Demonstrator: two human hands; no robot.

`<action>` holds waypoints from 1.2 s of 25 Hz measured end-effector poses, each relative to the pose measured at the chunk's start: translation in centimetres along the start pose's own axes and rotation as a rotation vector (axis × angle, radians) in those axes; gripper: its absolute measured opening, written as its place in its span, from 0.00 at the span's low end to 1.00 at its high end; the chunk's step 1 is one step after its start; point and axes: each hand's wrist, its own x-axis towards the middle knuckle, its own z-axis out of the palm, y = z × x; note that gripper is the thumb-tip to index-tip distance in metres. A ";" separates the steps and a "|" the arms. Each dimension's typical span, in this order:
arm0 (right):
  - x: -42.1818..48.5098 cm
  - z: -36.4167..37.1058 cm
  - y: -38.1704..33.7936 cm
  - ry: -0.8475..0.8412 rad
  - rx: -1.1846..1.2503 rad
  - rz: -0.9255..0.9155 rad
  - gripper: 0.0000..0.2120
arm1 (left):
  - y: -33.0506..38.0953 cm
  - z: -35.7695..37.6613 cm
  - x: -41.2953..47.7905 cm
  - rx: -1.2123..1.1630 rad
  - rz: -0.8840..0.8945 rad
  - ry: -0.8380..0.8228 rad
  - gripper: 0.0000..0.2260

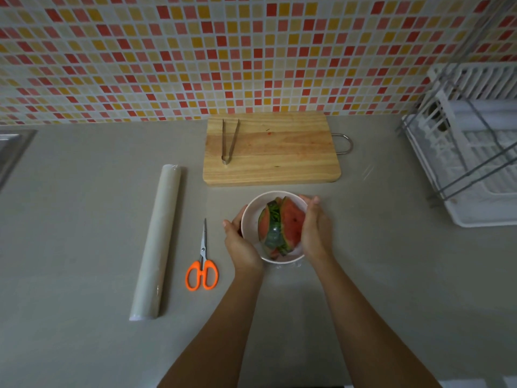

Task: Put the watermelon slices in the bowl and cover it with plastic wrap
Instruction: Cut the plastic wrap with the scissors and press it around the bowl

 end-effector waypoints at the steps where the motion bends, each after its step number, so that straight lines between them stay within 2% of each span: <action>1: 0.1 -0.1 -0.1 -0.027 0.000 0.002 0.35 | 0.0 0.0 0.0 -0.005 -0.016 -0.006 0.28; 4: 0.4 -1.4 -1.2 -0.051 0.009 0.008 0.31 | 1.2 -0.5 -0.5 0.028 -0.086 -0.061 0.32; 5: 0.2 -2.0 -1.3 0.014 -0.036 0.011 0.31 | 1.8 -0.9 -0.4 0.062 -0.096 -0.094 0.33; 7: -1.3 -3.1 -1.1 0.166 -0.185 0.049 0.39 | 3.1 -1.5 0.4 0.251 -0.034 -0.125 0.30; 8: -2.4 -3.2 -1.3 0.163 -0.182 0.104 0.41 | 4.0 -1.4 0.8 0.361 0.012 -0.135 0.28; 11: -2.9 -2.1 -2.2 0.041 0.048 0.304 0.35 | 5.7 -0.6 1.3 0.578 0.006 -0.199 0.28; 13: -1.4 -2.1 -3.4 -0.053 0.190 0.357 0.35 | 5.6 -1.3 0.6 0.650 0.038 -0.098 0.28; 14: -0.8 -2.4 -3.9 -0.065 0.265 0.314 0.33 | 5.3 -2.1 0.1 0.693 0.062 -0.017 0.29; 16: -0.8 -3.1 -4.0 0.038 0.287 0.128 0.25 | 5.0 -3.2 -0.6 0.743 0.161 0.047 0.32; 18: -2.6 -2.9 -2.9 0.214 0.212 -0.003 0.25 | 5.4 -3.1 -0.4 0.708 0.242 -0.072 0.32; 20: -5.2 -2.0 -1.7 0.276 0.039 -0.008 0.33 | 5.9 -2.0 0.2 0.688 0.190 -0.187 0.30; 22: -6.2 -0.9 -1.1 0.173 -0.057 -0.012 0.36 | 6.0 -1.8 0.3 0.690 0.140 -0.214 0.26; 25: -3.8 -1.1 -2.1 -0.025 0.174 0.012 0.29 | 4.7 -3.2 -1.7 0.676 0.171 -0.036 0.20; 27: -2.1 -2.0 -2.2 0.006 0.243 -0.041 0.26 | 4.4 -4.1 -3.2 0.726 0.281 0.043 0.19; 29: -1.5 -2.5 -1.4 0.049 0.216 -0.115 0.29 | 5.0 -3.8 -2.7 0.746 0.404 -0.027 0.19; 30: -1.5 -2.4 -1.0 0.009 0.202 -0.135 0.32 | 5.7 -3.1 -1.8 0.775 0.445 -0.110 0.19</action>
